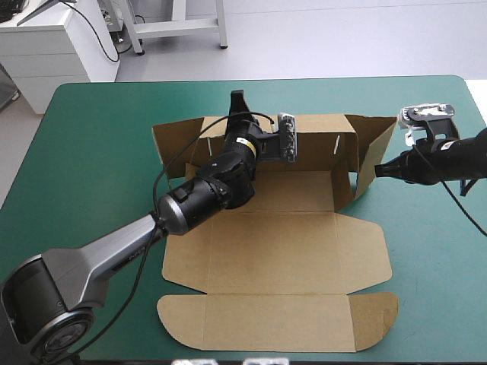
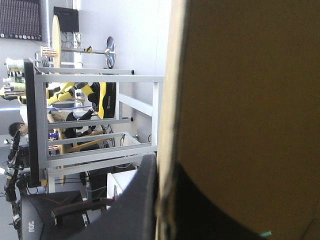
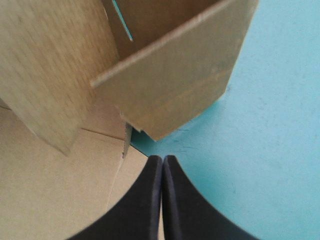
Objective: Fold the box
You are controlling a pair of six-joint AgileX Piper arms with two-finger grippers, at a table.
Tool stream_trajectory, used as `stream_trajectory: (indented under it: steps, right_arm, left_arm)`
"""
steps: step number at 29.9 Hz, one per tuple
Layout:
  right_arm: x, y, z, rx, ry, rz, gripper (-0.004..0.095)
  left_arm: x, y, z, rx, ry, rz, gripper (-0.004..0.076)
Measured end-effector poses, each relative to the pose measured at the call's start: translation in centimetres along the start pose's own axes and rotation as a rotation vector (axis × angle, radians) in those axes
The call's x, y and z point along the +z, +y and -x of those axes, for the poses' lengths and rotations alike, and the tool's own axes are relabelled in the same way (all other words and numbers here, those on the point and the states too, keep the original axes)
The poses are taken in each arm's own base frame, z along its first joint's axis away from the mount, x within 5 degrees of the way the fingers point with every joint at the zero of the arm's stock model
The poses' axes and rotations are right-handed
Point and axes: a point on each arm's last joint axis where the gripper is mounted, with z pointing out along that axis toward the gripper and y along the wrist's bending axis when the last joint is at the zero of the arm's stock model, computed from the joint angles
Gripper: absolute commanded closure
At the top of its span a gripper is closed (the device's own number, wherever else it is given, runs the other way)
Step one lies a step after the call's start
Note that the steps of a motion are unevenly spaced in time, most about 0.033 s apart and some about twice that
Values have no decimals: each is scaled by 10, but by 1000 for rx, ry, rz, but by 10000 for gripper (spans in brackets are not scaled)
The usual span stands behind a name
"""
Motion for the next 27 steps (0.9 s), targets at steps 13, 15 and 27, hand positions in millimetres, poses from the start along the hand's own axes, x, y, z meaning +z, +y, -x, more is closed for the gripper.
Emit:
stream_trajectory:
  steps: [13, 15, 27]
  right_arm:
    - [-26, 2, 29, 22, -157, -38, 927]
    - [-28, 1, 35, 22, -173, -40, 927]
    - [12, -20, 67, 37, -128, -31, 927]
  left_arm:
    - [10, -35, -6, -6, 12, 33, 731]
    - [10, -39, -6, 11, 10, 40, 732]
    - [10, -59, -9, 73, -1, 96, 731]
